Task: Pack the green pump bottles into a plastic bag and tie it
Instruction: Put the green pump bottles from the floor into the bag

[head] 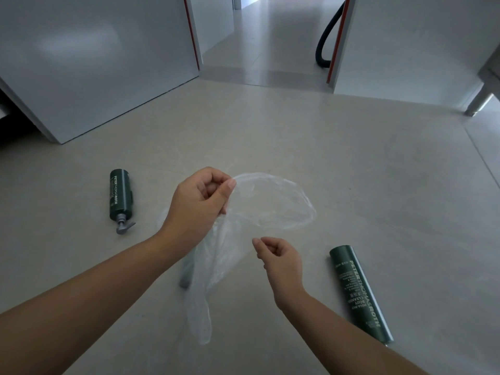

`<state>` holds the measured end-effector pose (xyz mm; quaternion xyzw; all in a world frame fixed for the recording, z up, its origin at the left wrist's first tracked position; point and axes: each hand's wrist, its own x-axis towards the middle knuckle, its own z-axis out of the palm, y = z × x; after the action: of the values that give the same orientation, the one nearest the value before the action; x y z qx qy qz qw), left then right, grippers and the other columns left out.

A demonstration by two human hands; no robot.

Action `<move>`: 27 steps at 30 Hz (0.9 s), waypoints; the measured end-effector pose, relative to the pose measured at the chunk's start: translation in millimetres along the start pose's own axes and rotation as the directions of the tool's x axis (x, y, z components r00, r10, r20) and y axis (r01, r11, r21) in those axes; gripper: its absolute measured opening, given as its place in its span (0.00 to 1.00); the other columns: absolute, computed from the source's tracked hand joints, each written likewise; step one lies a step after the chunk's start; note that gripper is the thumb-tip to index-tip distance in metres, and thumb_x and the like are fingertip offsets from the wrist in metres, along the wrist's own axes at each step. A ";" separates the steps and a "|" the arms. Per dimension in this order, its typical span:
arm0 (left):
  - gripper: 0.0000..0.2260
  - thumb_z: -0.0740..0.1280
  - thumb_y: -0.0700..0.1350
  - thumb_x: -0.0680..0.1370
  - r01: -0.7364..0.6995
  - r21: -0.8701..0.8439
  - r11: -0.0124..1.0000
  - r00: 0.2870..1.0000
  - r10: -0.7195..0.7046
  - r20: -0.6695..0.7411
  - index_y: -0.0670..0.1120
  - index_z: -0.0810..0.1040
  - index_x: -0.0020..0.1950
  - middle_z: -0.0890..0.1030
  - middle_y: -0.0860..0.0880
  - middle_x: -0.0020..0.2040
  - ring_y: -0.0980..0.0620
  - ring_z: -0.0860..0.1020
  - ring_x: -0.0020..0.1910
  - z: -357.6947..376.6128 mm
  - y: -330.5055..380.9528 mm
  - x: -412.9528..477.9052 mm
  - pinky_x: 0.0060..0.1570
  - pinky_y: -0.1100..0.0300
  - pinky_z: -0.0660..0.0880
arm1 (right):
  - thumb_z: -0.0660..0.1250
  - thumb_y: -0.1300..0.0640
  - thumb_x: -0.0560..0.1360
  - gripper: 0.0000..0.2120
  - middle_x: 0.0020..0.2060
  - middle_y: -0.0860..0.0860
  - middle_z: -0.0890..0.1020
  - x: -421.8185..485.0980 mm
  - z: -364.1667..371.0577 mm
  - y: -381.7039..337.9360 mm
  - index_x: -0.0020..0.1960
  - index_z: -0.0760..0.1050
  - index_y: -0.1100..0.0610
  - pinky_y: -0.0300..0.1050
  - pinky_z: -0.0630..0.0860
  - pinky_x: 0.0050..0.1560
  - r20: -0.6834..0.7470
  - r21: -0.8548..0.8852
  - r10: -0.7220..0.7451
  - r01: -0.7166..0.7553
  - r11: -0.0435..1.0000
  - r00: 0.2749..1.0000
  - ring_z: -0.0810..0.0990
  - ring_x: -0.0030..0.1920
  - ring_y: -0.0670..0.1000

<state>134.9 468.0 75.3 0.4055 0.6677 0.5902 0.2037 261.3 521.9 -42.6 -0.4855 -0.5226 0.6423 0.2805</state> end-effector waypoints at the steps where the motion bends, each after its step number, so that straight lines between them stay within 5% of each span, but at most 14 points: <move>1: 0.06 0.64 0.39 0.76 -0.002 0.001 1.000 1.000 0.002 0.001 0.45 0.75 0.38 0.73 0.52 0.23 0.57 0.70 0.24 -0.6 0.4 -0.5 0.27 0.67 0.70 | 0.71 0.50 0.69 0.14 0.41 0.52 0.83 1.2 2.8 -1.2 0.50 0.78 0.57 0.38 0.75 0.42 -0.023 0.024 0.017 -0.016 1.000 1.000 0.80 0.43 0.47; 10: 0.07 0.64 0.40 0.76 -0.004 0.000 1.000 1.000 0.004 -0.025 0.46 0.75 0.38 0.74 0.53 0.23 0.56 0.70 0.25 -10.3 1.1 -2.1 0.28 0.66 0.71 | 0.70 0.49 0.70 0.16 0.42 0.53 0.83 16.2 29.2 -11.5 0.51 0.78 0.60 0.47 0.79 0.50 -0.146 0.096 0.033 -0.019 0.995 0.989 0.82 0.45 0.48; 15: 0.06 0.64 0.40 0.76 -0.007 -0.013 1.000 1.000 0.007 -0.017 0.46 0.75 0.39 0.74 0.52 0.24 0.56 0.71 0.25 -12.9 1.7 -4.1 0.27 0.66 0.71 | 0.71 0.48 0.69 0.14 0.38 0.54 0.83 15.4 46.5 -18.5 0.46 0.77 0.58 0.41 0.77 0.42 -0.141 0.153 0.040 -0.018 0.988 0.989 0.81 0.40 0.50; 20: 0.06 0.64 0.40 0.76 -0.017 -0.014 1.000 1.000 0.017 0.001 0.46 0.75 0.39 0.74 0.51 0.24 0.56 0.71 0.25 -16.1 3.3 -5.1 0.28 0.66 0.71 | 0.69 0.52 0.71 0.18 0.37 0.56 0.82 10.8 47.9 -23.2 0.59 0.71 0.51 0.32 0.73 0.39 0.010 -0.031 -0.172 0.172 0.985 0.985 0.82 0.41 0.51; 27: 0.06 0.64 0.40 0.76 -0.027 -0.015 1.000 1.000 0.027 -0.006 0.47 0.75 0.39 0.74 0.52 0.24 0.57 0.71 0.25 -20.0 3.7 -5.9 0.28 0.67 0.71 | 0.67 0.54 0.73 0.27 0.37 0.54 0.83 27.9 38.5 -24.6 0.70 0.61 0.50 0.27 0.70 0.33 0.079 -0.187 -0.157 0.170 0.968 0.984 0.80 0.37 0.42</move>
<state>124.5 450.8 82.1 0.4112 0.6582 0.5991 0.1965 212.0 538.0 -29.3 -0.4450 -0.6294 0.5783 0.2673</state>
